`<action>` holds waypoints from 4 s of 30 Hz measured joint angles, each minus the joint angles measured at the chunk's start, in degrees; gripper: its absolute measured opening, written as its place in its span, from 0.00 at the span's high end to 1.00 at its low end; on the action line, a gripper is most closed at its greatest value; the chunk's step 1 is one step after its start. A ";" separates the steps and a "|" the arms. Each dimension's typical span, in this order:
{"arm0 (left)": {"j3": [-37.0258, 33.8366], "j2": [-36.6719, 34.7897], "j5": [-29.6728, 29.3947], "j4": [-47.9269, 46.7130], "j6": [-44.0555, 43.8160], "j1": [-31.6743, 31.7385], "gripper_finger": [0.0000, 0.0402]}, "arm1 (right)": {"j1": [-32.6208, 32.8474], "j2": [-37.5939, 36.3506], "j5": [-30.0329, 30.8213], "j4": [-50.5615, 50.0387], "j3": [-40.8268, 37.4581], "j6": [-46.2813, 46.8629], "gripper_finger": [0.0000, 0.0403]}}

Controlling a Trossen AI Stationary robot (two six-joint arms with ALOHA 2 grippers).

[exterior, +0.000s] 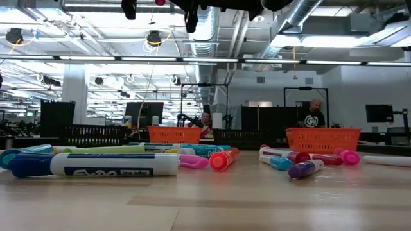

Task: Pick & Place Markers
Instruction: Put the large pink marker pen into the left black bin

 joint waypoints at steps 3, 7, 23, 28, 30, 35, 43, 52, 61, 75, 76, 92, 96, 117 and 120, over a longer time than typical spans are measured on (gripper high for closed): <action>0.00 0.00 0.00 0.08 0.00 0.00 0.70 | 0.00 0.00 0.01 0.00 0.00 0.01 0.84; 0.00 0.18 0.10 0.16 -0.30 0.00 0.83 | 0.04 -0.04 -0.01 -0.02 0.00 -0.04 0.84; 0.00 -0.15 -0.87 -0.18 2.68 -0.09 0.81 | -0.66 -0.07 -5.07 -0.15 0.00 -0.32 0.76; 0.00 -0.33 -0.90 -0.69 3.38 -0.09 0.83 | -1.50 -0.07 -9.22 -1.14 0.04 0.05 0.73; 0.00 -0.33 -0.95 -0.70 3.38 -0.11 0.82 | -1.75 -0.07 -10.90 -1.16 0.04 0.28 0.71; 0.00 -0.37 -1.29 -0.75 3.43 -0.11 0.83 | -1.75 -0.07 -11.49 -1.30 0.04 1.09 0.68; -0.02 -0.39 -2.75 -0.81 3.50 -0.09 0.82 | -1.97 -0.07 -12.15 -2.31 0.04 1.53 0.65; -0.02 -0.48 -3.33 -1.02 3.72 -0.03 0.82 | -3.82 -0.70 -15.43 -4.93 0.05 1.59 0.61; -0.01 -1.70 -5.08 -3.46 3.83 0.15 0.83 | -7.41 -3.68 -19.22 -9.94 0.01 1.47 0.59; 0.00 -10.08 -17.85 -19.37 7.82 0.99 0.83 | -9.17 -4.52 -19.76 -14.26 0.02 -1.41 0.64; 0.00 -10.74 -19.67 -22.19 7.84 1.30 0.83 | -9.50 -4.52 -19.74 -14.67 0.02 -1.55 0.64; -0.02 -1.71 -18.87 -46.86 6.80 22.92 0.82 | -10.56 -4.44 -19.57 -22.52 -0.02 -2.03 0.65; 0.55 3.26 -16.39 -53.29 6.79 27.69 0.82 | -10.56 -4.42 -19.56 -23.74 -0.02 -2.41 0.65; 13.66 25.81 -13.88 -72.79 18.49 36.46 0.81 | -10.56 -4.37 -19.10 -26.76 -0.02 -6.19 0.66; 13.66 28.06 -13.86 -72.63 18.49 36.46 0.81 | -10.56 -4.37 -18.99 -26.80 -0.02 -6.60 0.66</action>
